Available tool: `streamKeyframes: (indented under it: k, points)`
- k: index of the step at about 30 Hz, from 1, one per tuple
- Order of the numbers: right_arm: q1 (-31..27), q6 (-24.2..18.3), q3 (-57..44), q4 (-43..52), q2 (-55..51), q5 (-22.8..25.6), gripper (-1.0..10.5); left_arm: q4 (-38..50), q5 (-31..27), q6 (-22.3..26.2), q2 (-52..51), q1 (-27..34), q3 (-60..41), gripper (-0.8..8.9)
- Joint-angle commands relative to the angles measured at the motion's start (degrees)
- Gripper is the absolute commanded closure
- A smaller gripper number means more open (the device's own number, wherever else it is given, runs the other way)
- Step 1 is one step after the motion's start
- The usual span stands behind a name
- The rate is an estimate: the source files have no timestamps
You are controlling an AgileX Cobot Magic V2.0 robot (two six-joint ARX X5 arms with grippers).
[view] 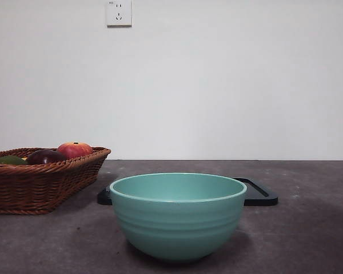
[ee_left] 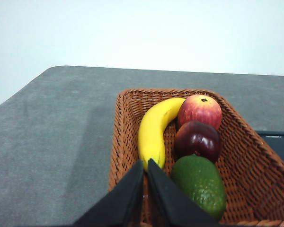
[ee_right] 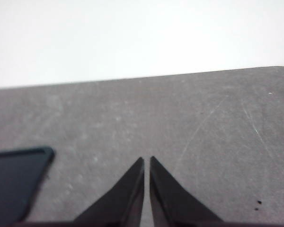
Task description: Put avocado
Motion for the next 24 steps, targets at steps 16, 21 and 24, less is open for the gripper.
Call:
streamKeyframes:
  k: [16, 21, 24]
  points:
    - [1.38, 13.94, 24.24, -8.15, 18.32, -18.10, 9.3, -6.54, 6.23, -9.94, 12.63, -0.04, 20.83, 7.99]
    - [2.91, 11.34, 32.81, -13.09, 25.27, -22.69, 9.3, -11.54, 14.80, -9.42, 20.37, -0.04, 29.79, 7.99]
    - [4.33, 8.55, 37.53, -16.46, 29.20, -24.39, 9.3, -15.89, 17.11, -8.15, 25.40, -0.04, 35.08, 7.99]
